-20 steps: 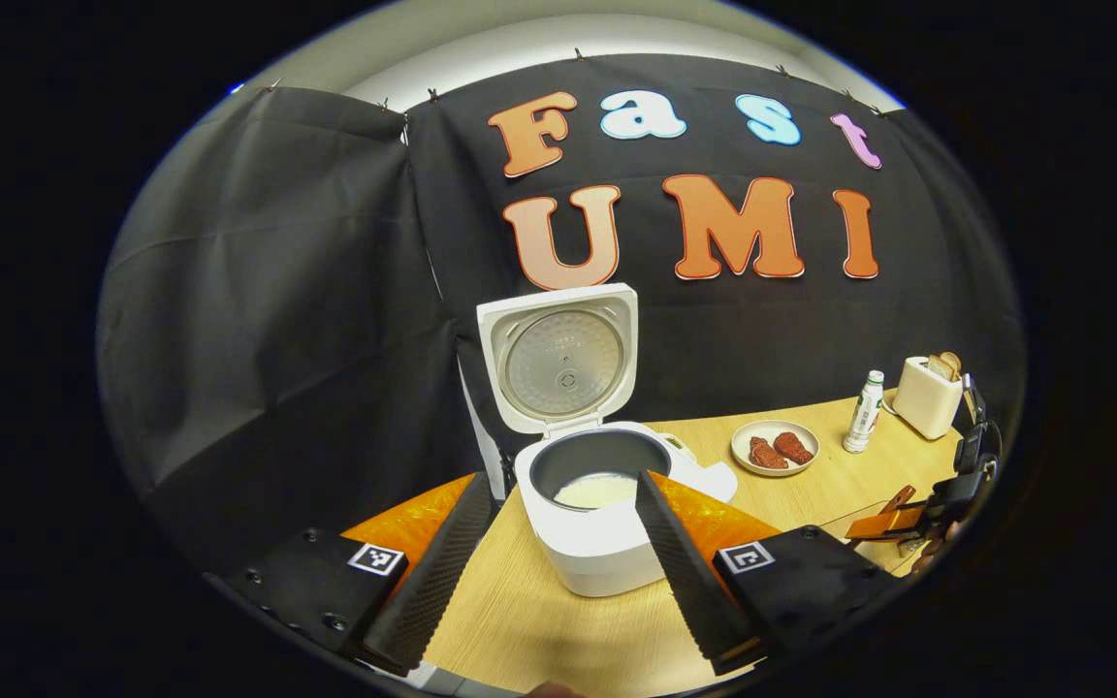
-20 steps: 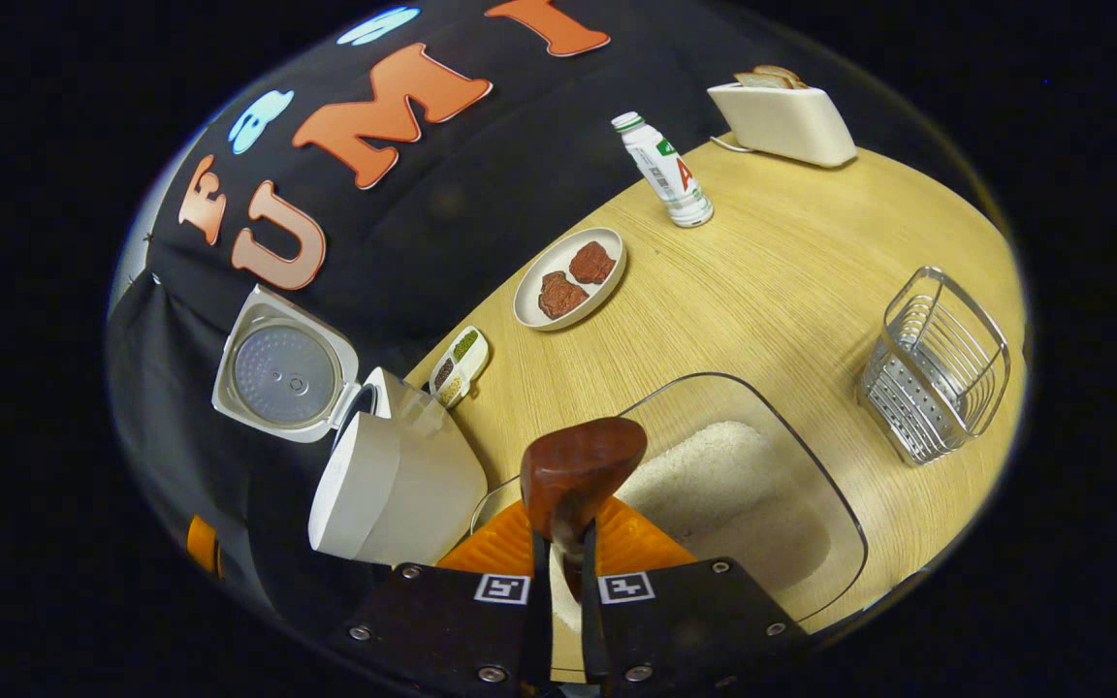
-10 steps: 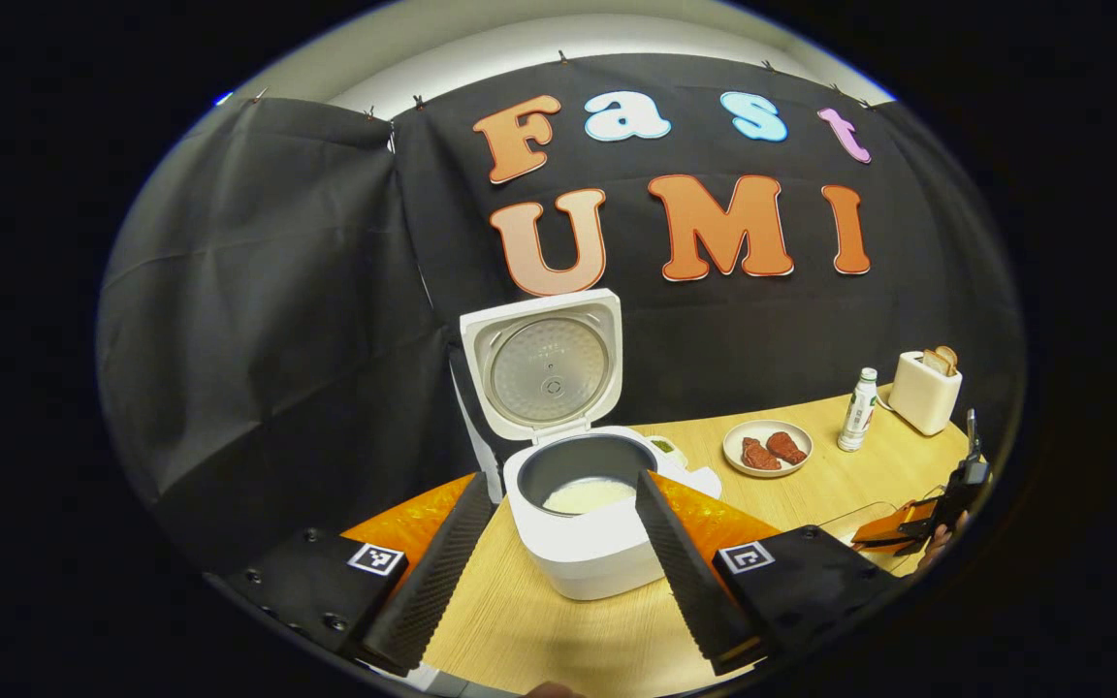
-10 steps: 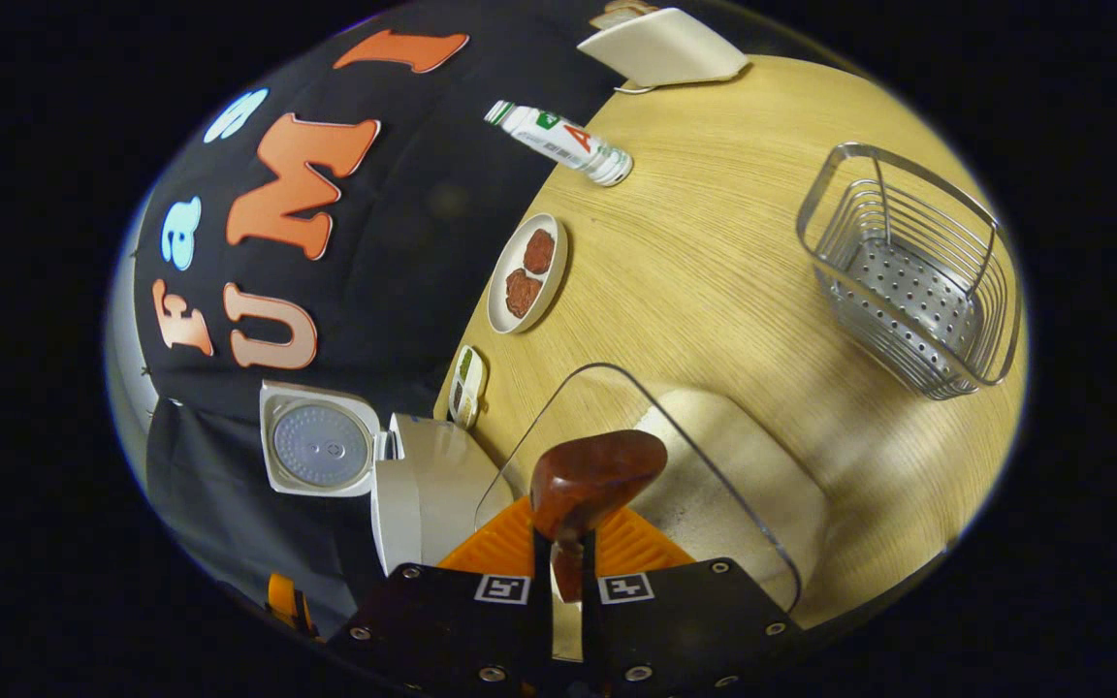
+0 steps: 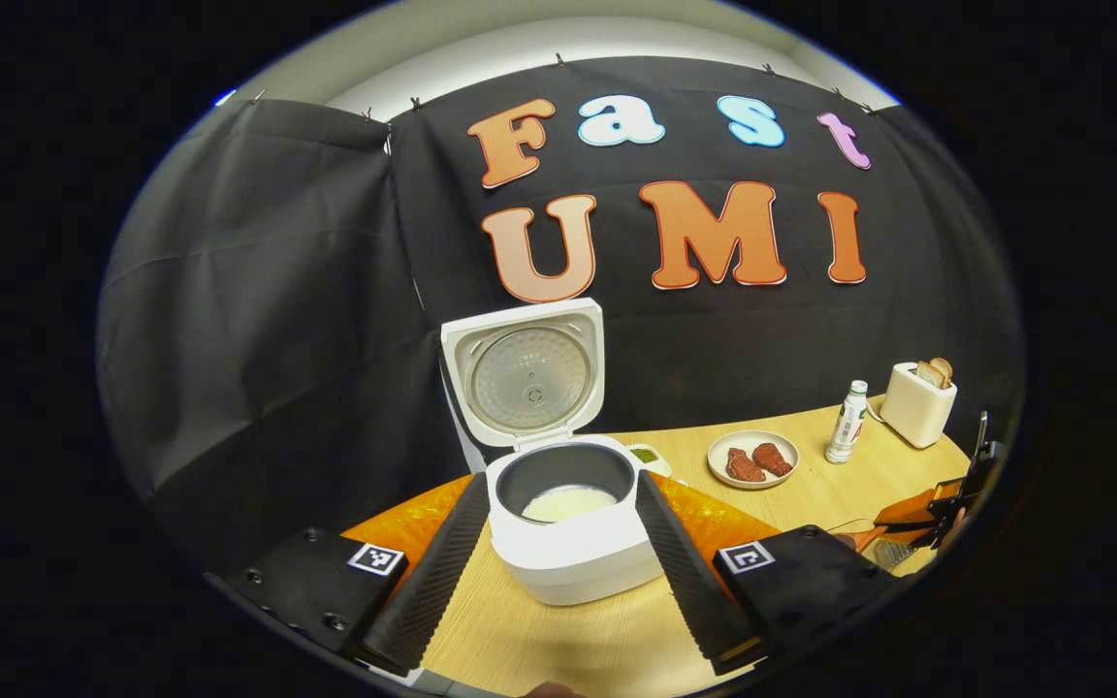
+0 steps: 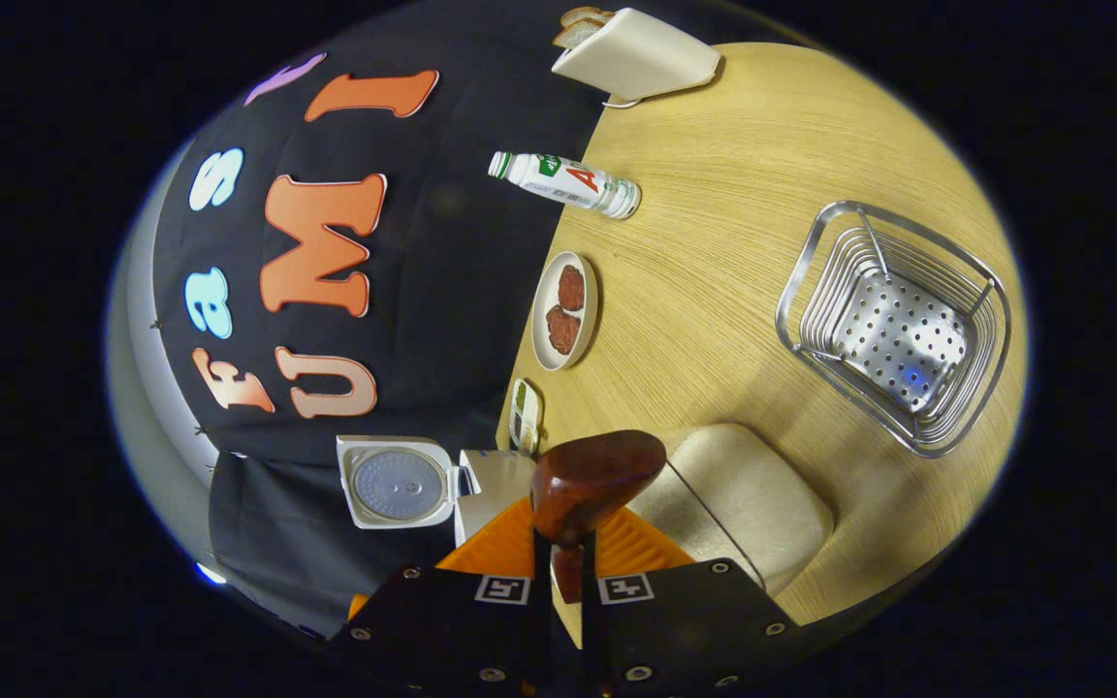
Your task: Close the left gripper, press the button to open the rice cooker; take a wooden spoon from the chopstick holder with the right hand, scoop a spoonful of rice and pour it into the rice cooker, then put the wooden spoon back into the chopstick holder.
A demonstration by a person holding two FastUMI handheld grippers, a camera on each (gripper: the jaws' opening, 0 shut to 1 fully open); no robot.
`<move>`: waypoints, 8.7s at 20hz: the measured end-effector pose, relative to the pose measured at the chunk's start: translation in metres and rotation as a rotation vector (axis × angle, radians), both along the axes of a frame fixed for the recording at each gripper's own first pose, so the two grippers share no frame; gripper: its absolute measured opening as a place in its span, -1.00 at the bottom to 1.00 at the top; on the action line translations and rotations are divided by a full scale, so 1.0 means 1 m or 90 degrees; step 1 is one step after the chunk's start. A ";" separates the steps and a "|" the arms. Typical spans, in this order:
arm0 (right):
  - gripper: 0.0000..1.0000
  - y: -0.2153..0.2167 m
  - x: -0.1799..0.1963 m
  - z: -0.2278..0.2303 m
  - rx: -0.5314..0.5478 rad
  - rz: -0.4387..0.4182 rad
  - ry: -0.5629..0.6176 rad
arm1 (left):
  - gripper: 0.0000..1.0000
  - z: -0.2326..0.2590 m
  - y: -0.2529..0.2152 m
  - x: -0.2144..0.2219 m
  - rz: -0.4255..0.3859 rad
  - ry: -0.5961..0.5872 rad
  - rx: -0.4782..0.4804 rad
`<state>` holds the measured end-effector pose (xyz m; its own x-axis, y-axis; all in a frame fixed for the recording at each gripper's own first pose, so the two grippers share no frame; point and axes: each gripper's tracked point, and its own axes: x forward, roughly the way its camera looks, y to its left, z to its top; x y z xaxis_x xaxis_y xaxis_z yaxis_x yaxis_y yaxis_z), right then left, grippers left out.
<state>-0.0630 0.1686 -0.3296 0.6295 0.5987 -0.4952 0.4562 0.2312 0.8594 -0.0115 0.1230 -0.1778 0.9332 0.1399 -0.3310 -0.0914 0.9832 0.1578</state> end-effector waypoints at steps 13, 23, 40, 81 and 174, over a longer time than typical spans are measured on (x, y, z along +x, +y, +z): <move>-0.77 0.011 0.052 0.093 0.174 -0.028 -0.056 | 1.00 0.007 -0.005 -0.005 0.037 -0.020 -0.020; -0.77 0.098 0.093 0.142 0.211 0.033 -0.082 | 1.00 0.013 0.048 -0.029 0.106 -0.039 -0.013; -0.77 0.252 0.191 0.143 0.037 0.098 -0.102 | 1.00 -0.011 0.151 -0.076 0.204 -0.029 -0.011; -0.77 0.342 0.201 0.204 -0.587 0.340 -0.739 | 1.00 -0.022 0.167 -0.062 0.205 -0.006 -0.014; 0.90 -0.297 -0.026 0.090 -0.698 -0.092 -0.214 | 1.00 0.123 0.031 0.203 0.079 -0.136 -0.046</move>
